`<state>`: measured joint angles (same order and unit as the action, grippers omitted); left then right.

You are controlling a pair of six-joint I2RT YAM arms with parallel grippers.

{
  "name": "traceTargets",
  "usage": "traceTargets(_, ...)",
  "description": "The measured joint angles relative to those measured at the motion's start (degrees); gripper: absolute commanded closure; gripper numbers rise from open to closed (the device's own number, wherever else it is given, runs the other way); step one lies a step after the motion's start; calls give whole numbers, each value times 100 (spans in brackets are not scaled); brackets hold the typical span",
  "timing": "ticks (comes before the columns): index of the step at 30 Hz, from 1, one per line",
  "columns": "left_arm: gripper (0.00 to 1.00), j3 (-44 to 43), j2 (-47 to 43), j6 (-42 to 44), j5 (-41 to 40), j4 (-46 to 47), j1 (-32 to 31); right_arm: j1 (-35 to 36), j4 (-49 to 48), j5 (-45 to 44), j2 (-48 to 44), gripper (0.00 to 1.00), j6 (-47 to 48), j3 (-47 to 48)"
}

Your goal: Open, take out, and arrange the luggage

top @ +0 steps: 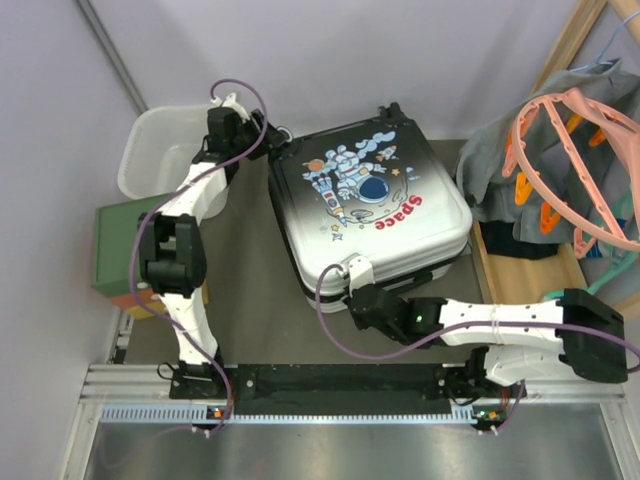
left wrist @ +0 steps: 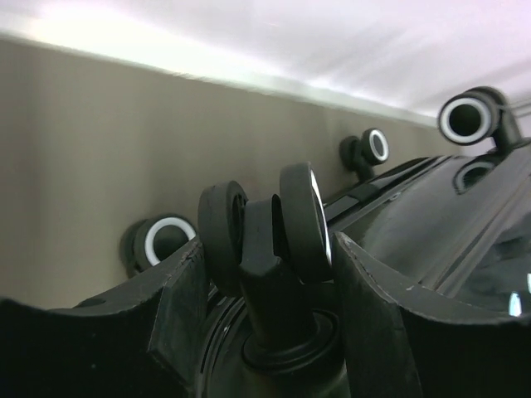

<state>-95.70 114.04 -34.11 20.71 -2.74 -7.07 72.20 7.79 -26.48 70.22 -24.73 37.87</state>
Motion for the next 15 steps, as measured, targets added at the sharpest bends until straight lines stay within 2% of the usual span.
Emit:
traceTargets(6,100,1108,-944,345,-219,4,284,538,-50,-2,393,100,358,264)
traceTargets(11,100,1631,-1429,562,-286,20,341,879,-229,197,452,100,483,278)
traceTargets(15,100,1912,-1685,605,-323,28,341,857,-63,468,225,100,326,254)
